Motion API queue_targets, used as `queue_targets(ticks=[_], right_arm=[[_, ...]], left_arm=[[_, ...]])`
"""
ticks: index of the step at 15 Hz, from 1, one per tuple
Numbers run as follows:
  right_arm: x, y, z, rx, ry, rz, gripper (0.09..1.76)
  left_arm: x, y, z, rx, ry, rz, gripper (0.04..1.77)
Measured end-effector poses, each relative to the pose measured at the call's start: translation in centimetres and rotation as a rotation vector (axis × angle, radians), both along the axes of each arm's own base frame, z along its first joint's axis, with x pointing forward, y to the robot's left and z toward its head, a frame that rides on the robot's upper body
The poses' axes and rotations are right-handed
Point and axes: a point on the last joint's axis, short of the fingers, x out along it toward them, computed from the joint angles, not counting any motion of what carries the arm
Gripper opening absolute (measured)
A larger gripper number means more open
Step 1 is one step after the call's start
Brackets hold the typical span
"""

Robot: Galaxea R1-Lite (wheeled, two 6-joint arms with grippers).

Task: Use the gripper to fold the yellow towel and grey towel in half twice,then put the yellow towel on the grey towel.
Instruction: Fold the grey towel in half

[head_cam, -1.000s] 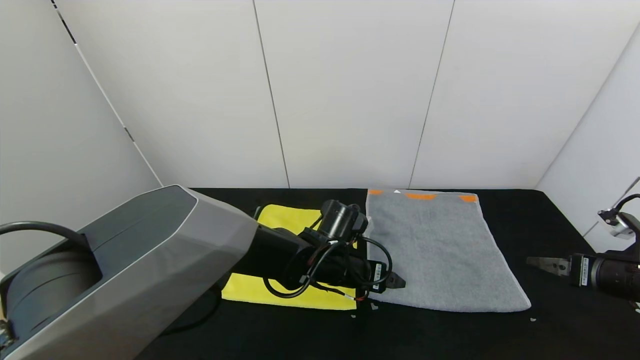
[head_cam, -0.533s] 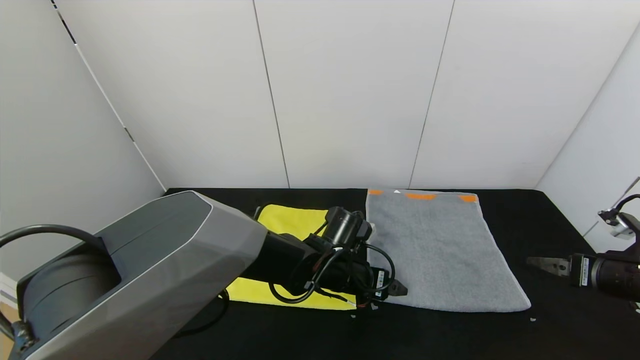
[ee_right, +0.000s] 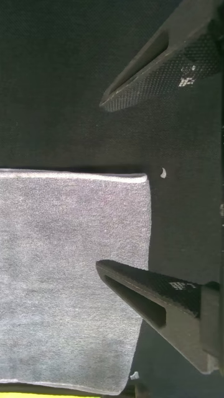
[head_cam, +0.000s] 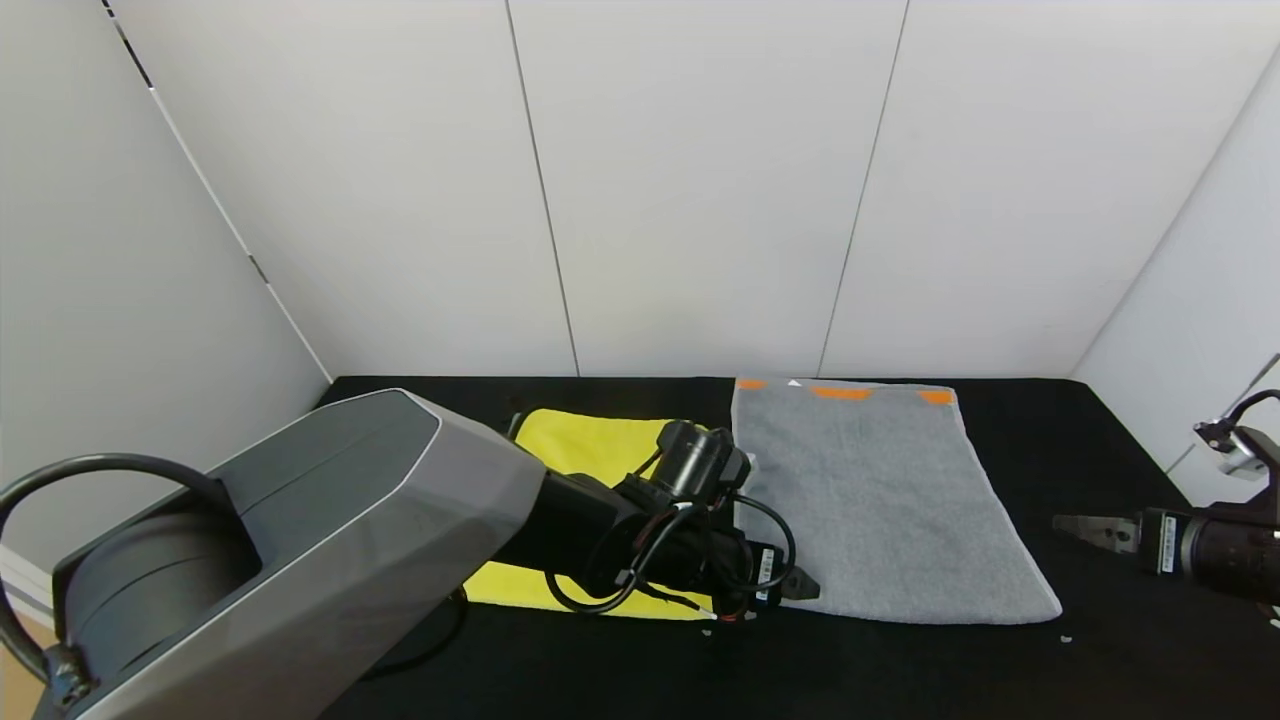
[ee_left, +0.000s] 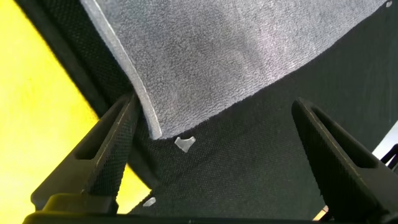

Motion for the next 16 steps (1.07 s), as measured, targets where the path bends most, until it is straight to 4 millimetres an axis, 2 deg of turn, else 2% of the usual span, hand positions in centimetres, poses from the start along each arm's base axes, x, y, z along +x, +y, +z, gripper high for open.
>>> queue_targets(ticks=[3, 7, 8, 9, 16], right_arm=[[-0.02, 0.01, -0.03, 0.000, 0.001, 0.000, 1.71], [-0.04, -0.01, -0.04, 0.001, 0.002, -0.001, 1.71], [-0.05, -0.01, -0.06, 0.001, 0.002, -0.001, 1.71], [-0.09, 0.00, -0.09, 0.001, 0.004, -0.001, 1.71], [-0.20, 0.06, -0.08, 0.001, 0.004, 0.001, 1.71]], left_arm=[[0.00, -0.05, -0.12, 0.001, 0.000, -0.002, 1.21], [0.01, -0.15, -0.57, 0.007, 0.003, -0.005, 0.76], [0.03, -0.16, -0.68, 0.008, 0.004, -0.005, 0.31], [0.03, -0.17, -0.74, 0.009, 0.004, -0.007, 0.14], [0.06, -0.18, -0.86, 0.012, 0.006, -0.005, 0.14]])
